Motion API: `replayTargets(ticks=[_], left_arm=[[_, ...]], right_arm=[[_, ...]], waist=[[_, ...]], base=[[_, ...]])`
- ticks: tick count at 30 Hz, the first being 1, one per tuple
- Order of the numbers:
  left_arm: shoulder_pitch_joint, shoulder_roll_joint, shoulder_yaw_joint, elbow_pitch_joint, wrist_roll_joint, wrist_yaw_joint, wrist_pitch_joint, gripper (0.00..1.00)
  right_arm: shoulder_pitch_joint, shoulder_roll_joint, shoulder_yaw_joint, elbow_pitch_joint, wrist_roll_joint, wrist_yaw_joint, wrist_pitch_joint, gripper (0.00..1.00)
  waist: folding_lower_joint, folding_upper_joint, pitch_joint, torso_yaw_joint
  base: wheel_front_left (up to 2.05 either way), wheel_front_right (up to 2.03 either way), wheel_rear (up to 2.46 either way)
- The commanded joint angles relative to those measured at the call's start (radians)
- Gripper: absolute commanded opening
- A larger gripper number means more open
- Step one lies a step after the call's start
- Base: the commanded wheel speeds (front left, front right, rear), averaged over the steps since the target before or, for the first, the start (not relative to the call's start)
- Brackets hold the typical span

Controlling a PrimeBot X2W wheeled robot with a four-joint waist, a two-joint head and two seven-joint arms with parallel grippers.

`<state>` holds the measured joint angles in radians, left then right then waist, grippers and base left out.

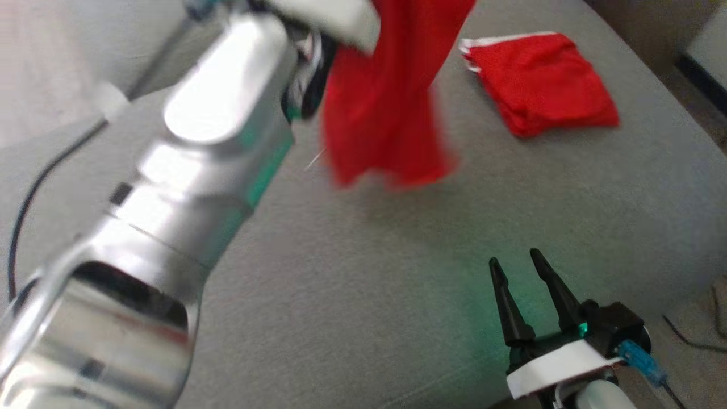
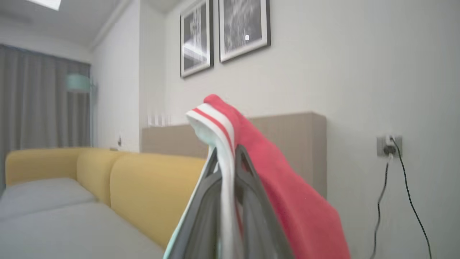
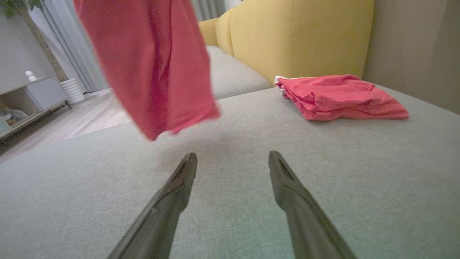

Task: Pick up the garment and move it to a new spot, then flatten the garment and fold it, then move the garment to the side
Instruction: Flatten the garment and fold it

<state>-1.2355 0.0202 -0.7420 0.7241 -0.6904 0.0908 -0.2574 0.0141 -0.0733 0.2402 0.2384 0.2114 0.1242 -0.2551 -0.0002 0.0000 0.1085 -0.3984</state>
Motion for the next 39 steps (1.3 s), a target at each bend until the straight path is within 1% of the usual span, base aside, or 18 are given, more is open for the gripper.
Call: replayTargets(ticks=[1,3,5,8,12,13,14,15,16,17,21,24,27,28,31,34,39], left_arm=[[-0.018,0.032,0.049,-0.021,0.008,0.009,-0.004,0.0],[0.028,0.045,0.092,-0.034,0.028,0.016,-0.004,0.0],[0.119,0.053,0.127,-0.043,0.041,0.02,-0.004,0.0],[0.309,0.058,0.167,-0.049,0.044,0.014,-0.004,0.0],[0.581,0.049,0.212,-0.042,0.028,-0.009,-0.004,0.0],[0.641,0.046,0.225,-0.04,0.024,-0.014,-0.004,0.12],[0.693,0.043,0.235,-0.04,0.025,-0.018,-0.004,0.18],[0.741,0.041,0.248,-0.043,0.026,-0.02,-0.004,0.32],[0.785,0.039,0.261,-0.048,0.026,-0.023,-0.004,0.53],[0.825,0.037,0.272,-0.056,0.028,-0.028,-0.004,1.0],[0.967,0.033,0.307,-0.107,0.071,-0.038,-0.004,1.0],[1.044,0.044,0.349,-0.161,0.124,-0.026,-0.004,1.0],[1.077,0.069,0.376,-0.222,0.19,-0.018,-0.004,1.0],[1.077,0.069,0.376,-0.222,0.19,-0.018,-0.004,1.0],[1.08,0.094,0.383,-0.254,0.246,-0.018,-0.004,1.0],[1.065,0.116,0.367,-0.218,0.286,-0.019,-0.004,1.0],[1.015,0.135,0.334,-0.092,0.32,-0.033,0.013,1.0]], right_arm=[[-0.022,-0.006,0.016,-0.034,-0.001,0.007,-0.007,1.0],[-0.01,-0.008,0.006,-0.036,-0.003,0.007,-0.007,1.0],[0.001,-0.011,0.001,-0.038,-0.005,0.007,-0.007,1.0],[0.017,-0.013,-0.009,-0.04,-0.009,0.007,-0.007,1.0],[0.026,-0.015,-0.018,-0.043,-0.013,0.007,-0.007,1.0],[0.027,-0.017,-0.021,-0.044,-0.014,0.007,-0.007,1.0],[0.029,-0.018,-0.025,-0.045,-0.014,0.007,-0.007,1.0],[0.031,-0.021,-0.026,-0.046,-0.015,0.007,-0.007,1.0],[0.032,-0.023,-0.028,-0.046,-0.015,0.007,-0.007,1.0],[0.034,-0.024,-0.031,-0.047,-0.015,0.007,-0.007,1.0],[0.041,-0.028,-0.037,-0.048,-0.016,0.007,-0.007,1.0],[0.044,-0.028,-0.041,-0.053,-0.015,0.007,-0.007,1.0],[0.047,-0.027,-0.048,-0.058,-0.016,0.007,-0.007,1.0],[0.047,-0.027,-0.048,-0.058,-0.016,0.007,-0.007,1.0],[0.044,-0.024,-0.047,-0.059,-0.016,0.007,-0.007,1.0],[0.036,-0.019,-0.04,-0.058,-0.014,0.007,-0.007,1.0],[0.016,-0.015,-0.027,-0.054,-0.009,0.007,-0.007,1.0]], waist=[[0.0002,0.0,-0.039,0.061],[0.0002,0.0,-0.053,0.103],[0.0002,0.0,-0.063,0.146],[0.0002,0.0,-0.07,0.205],[0.0002,0.0,-0.067,0.266],[0.0002,0.0,-0.066,0.278],[0.0002,0.0,-0.066,0.289],[0.0002,0.0,-0.066,0.298],[0.0002,0.0,-0.067,0.306],[0.0002,0.0,-0.068,0.313],[0.0002,0.0,-0.075,0.324],[0.0002,0.0,-0.071,0.325],[0.0002,0.0,-0.061,0.327],[0.0002,0.0,-0.061,0.327],[0.0002,0.0,-0.049,0.323],[0.0002,0.0,-0.037,0.312],[0.0002,0.0,-0.015,0.291]], base=[[0.0,0.0,0.0],[0.0,0.0,0.0],[0.0,0.0,0.0],[0.0,0.0,0.0],[0.0,0.0,0.0],[0.0,0.0,0.0],[0.0,0.0,0.0],[0.0,0.0,0.0],[0.0,0.0,0.0],[0.0,0.0,0.0],[0.0,0.0,0.0],[0.0,0.0,0.0],[0.0,0.0,0.0],[0.0,0.0,0.0],[0.0,0.0,0.0],[0.0,0.0,0.0],[0.0,0.0,0.0]])
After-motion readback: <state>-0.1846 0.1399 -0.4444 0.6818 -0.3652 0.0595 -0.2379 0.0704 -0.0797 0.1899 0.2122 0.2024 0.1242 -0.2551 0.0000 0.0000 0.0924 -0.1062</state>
